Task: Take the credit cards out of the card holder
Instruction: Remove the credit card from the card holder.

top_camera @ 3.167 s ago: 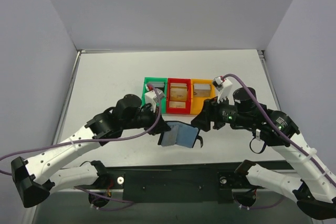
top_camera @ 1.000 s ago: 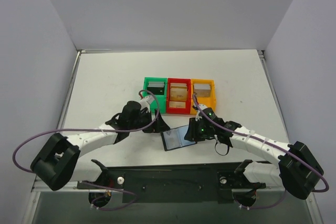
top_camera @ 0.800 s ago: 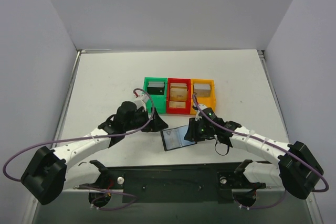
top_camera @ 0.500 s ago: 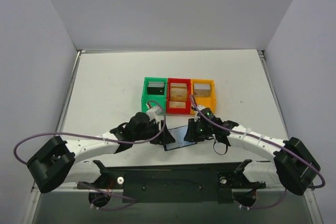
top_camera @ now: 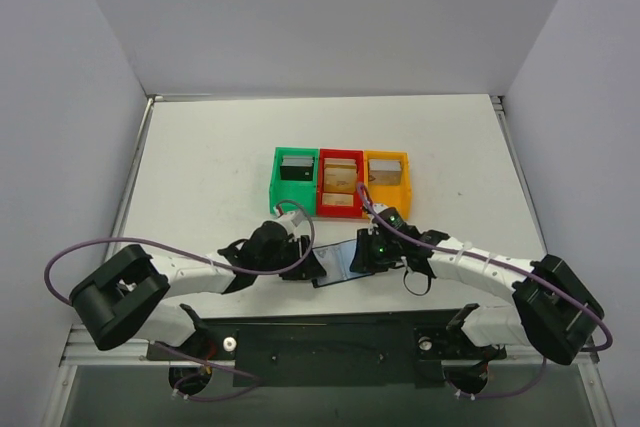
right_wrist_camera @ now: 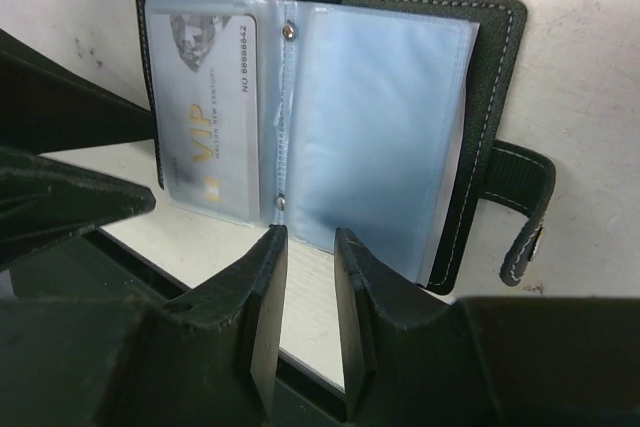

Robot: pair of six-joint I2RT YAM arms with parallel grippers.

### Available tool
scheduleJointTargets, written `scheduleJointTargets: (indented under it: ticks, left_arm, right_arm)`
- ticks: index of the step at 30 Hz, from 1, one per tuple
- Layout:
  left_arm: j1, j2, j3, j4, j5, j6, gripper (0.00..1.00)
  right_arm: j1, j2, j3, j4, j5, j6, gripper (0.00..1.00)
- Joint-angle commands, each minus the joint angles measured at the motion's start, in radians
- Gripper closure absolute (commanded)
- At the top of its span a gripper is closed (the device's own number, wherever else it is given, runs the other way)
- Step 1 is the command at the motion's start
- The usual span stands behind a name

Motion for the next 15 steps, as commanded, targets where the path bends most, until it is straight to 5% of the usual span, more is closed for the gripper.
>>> scheduleJointTargets:
  ticks: [1, 15]
  left_arm:
    - [0.041, 0.045, 0.007, 0.022, -0.024, 0.005, 0.43]
    - [0.131, 0.040, 0.054, -0.037, 0.021, 0.065, 0.45]
  right_arm:
    - [0.027, 0.031, -0.017, 0.031, 0.009, 0.011, 0.78]
    - [0.103, -0.017, -0.002, -0.005, 0.083, 0.043, 0.78]
